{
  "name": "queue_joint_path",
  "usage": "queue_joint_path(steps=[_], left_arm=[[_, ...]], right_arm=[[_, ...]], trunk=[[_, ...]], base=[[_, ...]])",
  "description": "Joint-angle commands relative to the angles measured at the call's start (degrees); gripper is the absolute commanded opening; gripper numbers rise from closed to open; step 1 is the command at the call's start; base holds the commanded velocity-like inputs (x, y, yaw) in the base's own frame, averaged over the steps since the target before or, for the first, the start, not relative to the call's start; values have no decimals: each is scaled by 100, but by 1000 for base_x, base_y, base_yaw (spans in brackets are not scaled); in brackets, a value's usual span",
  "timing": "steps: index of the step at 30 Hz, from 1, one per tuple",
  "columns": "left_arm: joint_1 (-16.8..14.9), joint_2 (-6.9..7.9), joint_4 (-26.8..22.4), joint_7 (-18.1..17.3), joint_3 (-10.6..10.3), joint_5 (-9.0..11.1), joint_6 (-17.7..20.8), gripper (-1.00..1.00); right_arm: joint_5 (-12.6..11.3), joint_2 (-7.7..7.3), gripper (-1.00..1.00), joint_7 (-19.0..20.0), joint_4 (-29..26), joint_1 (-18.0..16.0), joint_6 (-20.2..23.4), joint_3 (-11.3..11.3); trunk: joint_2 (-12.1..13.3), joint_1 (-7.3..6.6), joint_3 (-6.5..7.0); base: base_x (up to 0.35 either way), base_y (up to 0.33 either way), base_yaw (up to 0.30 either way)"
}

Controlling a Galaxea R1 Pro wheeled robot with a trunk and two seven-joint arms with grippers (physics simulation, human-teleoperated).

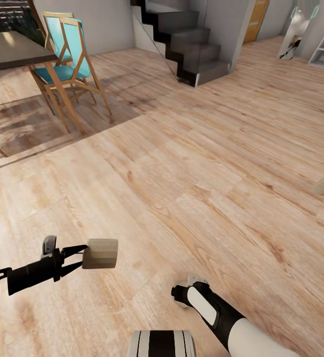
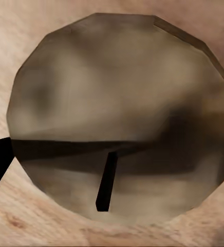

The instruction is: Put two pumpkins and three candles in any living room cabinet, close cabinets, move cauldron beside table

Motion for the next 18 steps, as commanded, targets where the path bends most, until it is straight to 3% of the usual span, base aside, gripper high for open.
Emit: queue_joint_path(steps=[1, 9, 18], left_arm=[[-3, 0, 5, -52, -13, -66, 15, -100], [-3, 8, 92, 15, -72, -133, -10, -100], [-3, 9, 523, 39, -50, -193, -20, -100]], right_arm=[[-48, -7, -100, -58, -14, -4, 9, 28], [-63, -49, -100, 72, -122, -4, 9, 20], [-65, -63, -100, 318, -138, -4, 23, -16]], trunk=[[0, -3, 19], [11, -24, 196], [23, -47, 396]], base=[[0, 0, 0], [0, 0, 0], [0, 0, 0]])
